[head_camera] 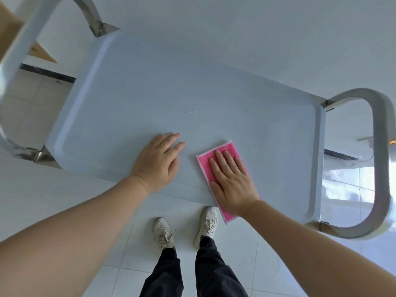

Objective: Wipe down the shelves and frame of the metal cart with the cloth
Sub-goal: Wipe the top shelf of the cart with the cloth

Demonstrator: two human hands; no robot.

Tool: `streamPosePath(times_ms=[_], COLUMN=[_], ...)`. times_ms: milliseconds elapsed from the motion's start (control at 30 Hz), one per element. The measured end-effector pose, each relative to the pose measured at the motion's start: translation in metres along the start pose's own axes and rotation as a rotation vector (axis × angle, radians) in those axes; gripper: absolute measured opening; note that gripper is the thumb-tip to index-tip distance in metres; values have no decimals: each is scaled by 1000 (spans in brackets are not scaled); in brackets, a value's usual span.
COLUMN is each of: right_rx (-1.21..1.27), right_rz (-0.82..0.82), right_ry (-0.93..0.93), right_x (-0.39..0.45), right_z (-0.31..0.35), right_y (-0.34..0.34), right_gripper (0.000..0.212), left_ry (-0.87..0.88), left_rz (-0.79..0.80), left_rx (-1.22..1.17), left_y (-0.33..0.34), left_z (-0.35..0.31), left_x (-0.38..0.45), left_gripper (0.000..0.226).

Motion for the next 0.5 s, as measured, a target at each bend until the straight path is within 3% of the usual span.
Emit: streamPosePath(times_ms=[167,333,500], right_rx=[7,-77,-101], right_rz=[-30,6,40], right_ry=[7,-289,-378], right_x=[3,17,36], right_z=[4,20,12], right_y=[-3,-1,-5], right_gripper=[59,59,58], left_ry=[-100,-152,-154], left_rz=[-18,-26,-4], left_rx=[118,102,94], left_y=[-20,-12,-10], left_z=[41,51,49], left_x=[-9,-11,-10], left_gripper=[40,41,44])
Point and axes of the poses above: each hand's wrist, its own x-axis towards the middle knuckle, its own y-axis out of the palm, z = x × y, the point moved 3 cm from there along x, towards the middle knuckle, and after that the axes turned 1 degree about x, right-handed, at the moved point
